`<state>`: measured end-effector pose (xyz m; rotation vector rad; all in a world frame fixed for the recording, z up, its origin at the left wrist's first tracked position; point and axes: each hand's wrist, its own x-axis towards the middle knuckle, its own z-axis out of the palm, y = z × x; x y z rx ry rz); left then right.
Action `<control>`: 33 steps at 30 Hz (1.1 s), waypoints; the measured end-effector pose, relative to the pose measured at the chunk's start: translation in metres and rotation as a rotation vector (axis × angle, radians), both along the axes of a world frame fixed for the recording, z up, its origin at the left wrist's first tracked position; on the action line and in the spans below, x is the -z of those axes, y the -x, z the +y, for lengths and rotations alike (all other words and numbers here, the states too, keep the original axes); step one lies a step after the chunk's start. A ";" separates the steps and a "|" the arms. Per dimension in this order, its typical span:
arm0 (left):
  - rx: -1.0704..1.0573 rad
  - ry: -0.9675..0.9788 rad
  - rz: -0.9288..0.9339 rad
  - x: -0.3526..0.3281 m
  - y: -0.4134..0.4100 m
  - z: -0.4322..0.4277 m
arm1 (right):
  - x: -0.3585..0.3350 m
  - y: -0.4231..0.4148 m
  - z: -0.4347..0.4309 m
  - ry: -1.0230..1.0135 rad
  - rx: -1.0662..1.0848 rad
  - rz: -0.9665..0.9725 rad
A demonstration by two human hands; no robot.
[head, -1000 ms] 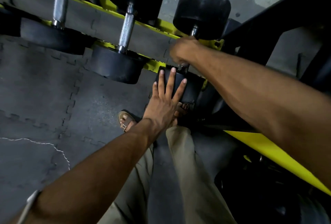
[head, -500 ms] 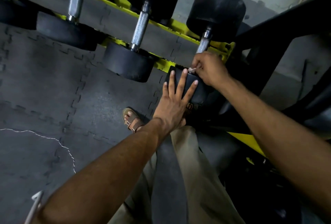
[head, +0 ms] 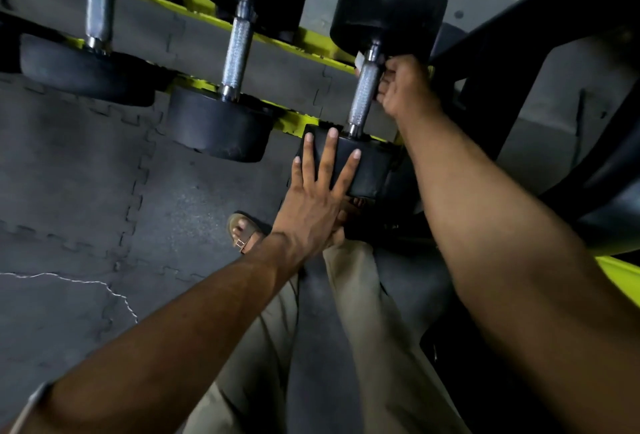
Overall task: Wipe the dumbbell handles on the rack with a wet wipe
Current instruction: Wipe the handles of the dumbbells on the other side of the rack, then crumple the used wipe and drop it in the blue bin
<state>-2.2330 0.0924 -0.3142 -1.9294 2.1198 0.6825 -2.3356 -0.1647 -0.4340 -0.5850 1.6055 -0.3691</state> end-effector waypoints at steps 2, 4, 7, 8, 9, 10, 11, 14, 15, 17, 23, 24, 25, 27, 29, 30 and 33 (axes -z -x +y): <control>0.012 -0.043 -0.007 -0.004 0.000 0.000 | -0.029 -0.010 0.013 0.002 0.054 0.031; 0.027 -0.089 -0.006 -0.011 0.000 -0.001 | -0.057 -0.012 0.043 0.005 -0.041 0.129; 0.074 -0.144 0.011 -0.023 -0.005 -0.005 | -0.067 0.000 0.084 0.048 -0.297 0.316; 0.091 -0.164 0.024 -0.028 -0.009 -0.007 | -0.071 0.007 0.091 0.077 -0.357 0.364; 0.095 -0.179 0.034 -0.035 -0.014 -0.009 | -0.075 0.012 0.096 0.093 -0.360 0.380; 0.076 -0.191 0.043 -0.043 -0.022 -0.012 | -0.089 0.013 0.099 0.114 -0.367 0.396; 0.025 -0.195 0.059 -0.055 -0.031 -0.016 | -0.105 0.011 0.102 0.132 -0.378 0.396; -0.205 -0.133 0.116 -0.108 -0.073 -0.024 | -0.160 -0.012 0.111 0.239 -0.472 0.313; -0.290 -0.102 0.133 -0.129 -0.089 -0.024 | -0.182 -0.026 0.116 0.263 -0.505 0.265; -0.461 -0.010 0.182 -0.173 -0.127 -0.020 | -0.230 -0.060 0.120 0.310 -0.569 0.153; -0.961 0.345 0.466 -0.321 -0.251 0.015 | -0.435 -0.203 0.130 0.507 -0.749 -0.119; -1.015 0.412 0.533 -0.347 -0.270 0.024 | -0.468 -0.226 0.134 0.537 -0.789 -0.149; -1.062 0.476 0.586 -0.371 -0.290 0.034 | -0.497 -0.250 0.138 0.575 -0.832 -0.178; -1.133 0.587 0.639 -0.420 -0.330 0.057 | -0.552 -0.295 0.152 0.669 -0.932 -0.223; -1.184 0.684 0.689 -0.466 -0.368 0.082 | -0.599 -0.340 0.168 0.752 -0.998 -0.263; -1.192 0.705 0.719 -0.487 -0.384 0.095 | -0.621 -0.361 0.177 0.781 -1.023 -0.293; -1.157 0.727 0.794 -0.537 -0.424 0.130 | -0.672 -0.418 0.210 0.823 -1.077 -0.381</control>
